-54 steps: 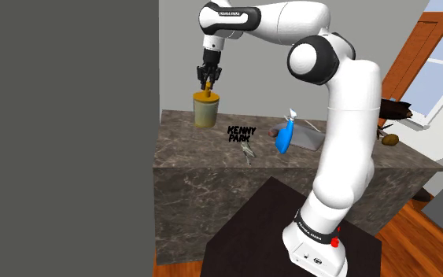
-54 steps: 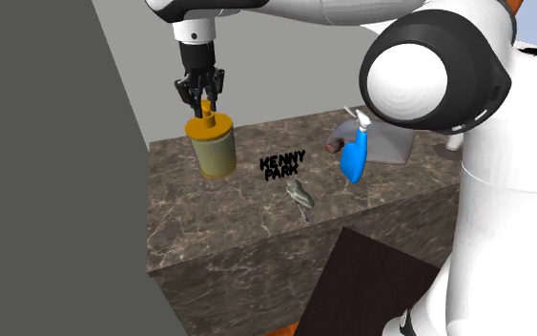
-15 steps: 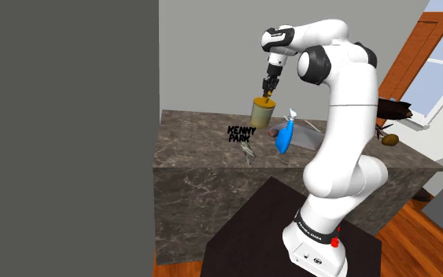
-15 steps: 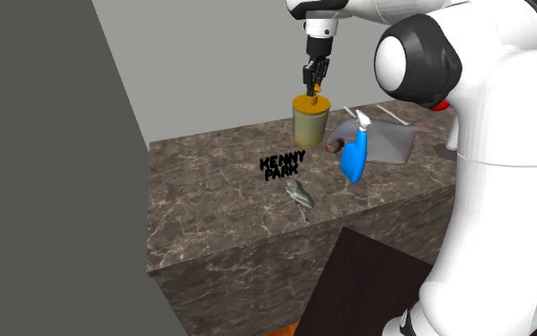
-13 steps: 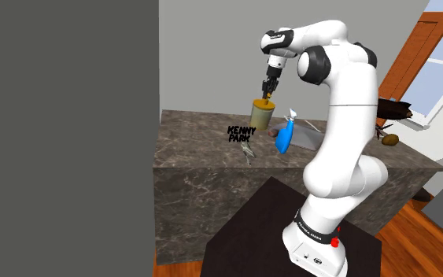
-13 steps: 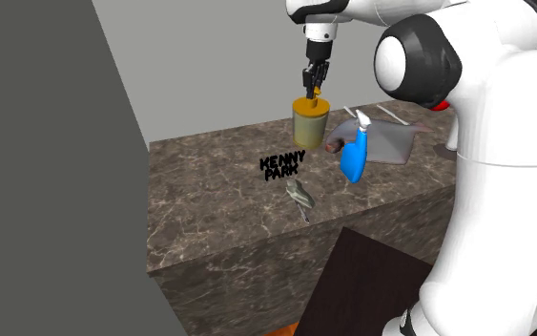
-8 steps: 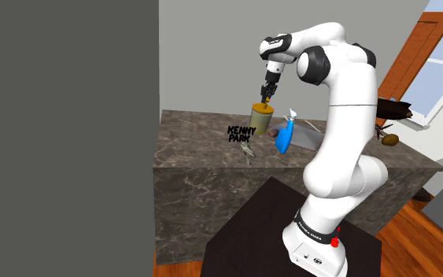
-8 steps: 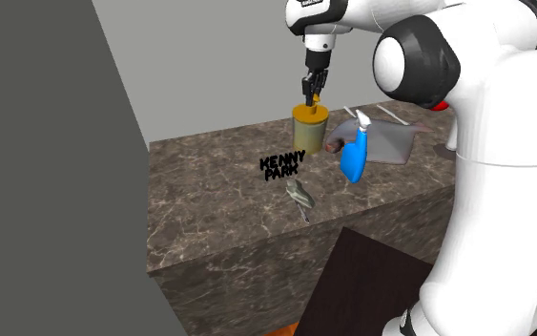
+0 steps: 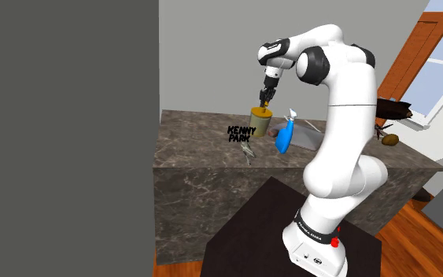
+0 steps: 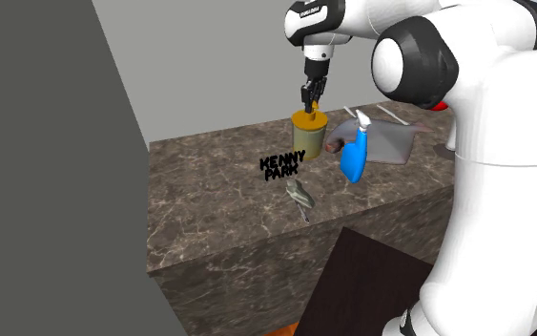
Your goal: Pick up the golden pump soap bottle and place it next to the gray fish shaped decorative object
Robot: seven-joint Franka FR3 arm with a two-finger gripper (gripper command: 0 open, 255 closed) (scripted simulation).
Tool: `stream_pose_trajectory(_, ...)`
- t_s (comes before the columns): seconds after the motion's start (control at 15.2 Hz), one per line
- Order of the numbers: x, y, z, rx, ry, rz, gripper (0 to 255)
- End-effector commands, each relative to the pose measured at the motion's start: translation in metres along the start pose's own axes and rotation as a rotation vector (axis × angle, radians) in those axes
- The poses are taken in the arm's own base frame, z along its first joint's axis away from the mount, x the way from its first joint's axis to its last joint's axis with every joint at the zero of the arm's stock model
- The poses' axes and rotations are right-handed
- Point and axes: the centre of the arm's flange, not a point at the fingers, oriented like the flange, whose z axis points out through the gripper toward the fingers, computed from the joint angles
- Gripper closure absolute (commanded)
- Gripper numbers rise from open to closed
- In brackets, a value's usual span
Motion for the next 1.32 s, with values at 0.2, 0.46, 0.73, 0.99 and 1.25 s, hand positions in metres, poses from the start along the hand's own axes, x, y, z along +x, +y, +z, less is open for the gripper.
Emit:
stream_pose_trajectory(0.2,0.000,0.000,0.000,-0.001,0.001,0.000,255)
stream_pose_trajectory(0.46,0.000,0.000,0.000,-0.001,0.001,0.000,0)
stream_pose_trajectory(0.73,0.000,0.000,-0.027,-0.001,0.001,0.000,0)
stream_pose_trajectory(0.99,0.000,0.000,-0.050,-0.001,0.001,0.000,0)
stream_pose_trajectory(1.25,0.000,0.000,-0.050,-0.001,0.001,0.000,0)
